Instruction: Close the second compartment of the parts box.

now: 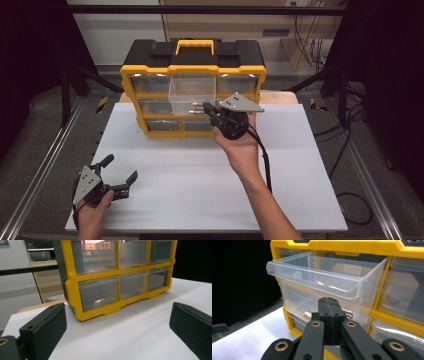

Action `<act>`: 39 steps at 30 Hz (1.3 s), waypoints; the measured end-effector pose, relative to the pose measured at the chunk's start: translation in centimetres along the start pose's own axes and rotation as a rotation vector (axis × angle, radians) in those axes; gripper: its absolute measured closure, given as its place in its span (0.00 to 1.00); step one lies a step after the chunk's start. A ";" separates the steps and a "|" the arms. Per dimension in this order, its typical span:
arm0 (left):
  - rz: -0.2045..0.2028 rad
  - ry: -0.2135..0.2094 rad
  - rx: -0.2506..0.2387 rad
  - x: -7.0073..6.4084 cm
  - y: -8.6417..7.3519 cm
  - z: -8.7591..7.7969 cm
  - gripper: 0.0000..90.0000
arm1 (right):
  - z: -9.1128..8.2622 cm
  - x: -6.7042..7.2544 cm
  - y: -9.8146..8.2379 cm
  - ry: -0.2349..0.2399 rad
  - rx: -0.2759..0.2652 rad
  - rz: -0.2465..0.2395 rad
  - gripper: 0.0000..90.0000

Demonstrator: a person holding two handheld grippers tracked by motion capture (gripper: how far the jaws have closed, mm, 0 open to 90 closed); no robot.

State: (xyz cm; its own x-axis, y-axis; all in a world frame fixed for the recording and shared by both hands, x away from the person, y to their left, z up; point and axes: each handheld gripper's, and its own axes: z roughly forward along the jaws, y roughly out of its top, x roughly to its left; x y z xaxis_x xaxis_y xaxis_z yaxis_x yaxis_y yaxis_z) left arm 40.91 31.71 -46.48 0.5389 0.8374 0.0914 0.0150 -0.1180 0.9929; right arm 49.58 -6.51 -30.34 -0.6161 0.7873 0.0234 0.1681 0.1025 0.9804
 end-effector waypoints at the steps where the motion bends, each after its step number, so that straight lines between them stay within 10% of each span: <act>1: 0.002 0.000 0.002 0.0 0.0 0.0 0.01 | 0.1 0.0 0.1 0.000 0.001 -0.001 1.00; 39: -0.001 0.003 0.005 0.2 -0.1 -0.1 0.01 | 3.9 -0.8 0.6 -0.065 -0.040 0.045 1.00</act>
State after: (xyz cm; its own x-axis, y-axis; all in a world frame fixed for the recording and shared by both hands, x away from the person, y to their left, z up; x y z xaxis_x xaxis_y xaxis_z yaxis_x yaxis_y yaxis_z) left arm 40.91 31.90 -46.54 0.5361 0.8393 0.0908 0.0196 -0.1199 0.9926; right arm 53.16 -4.67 -30.50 -0.5571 0.8286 0.0556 0.1627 0.0432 0.9857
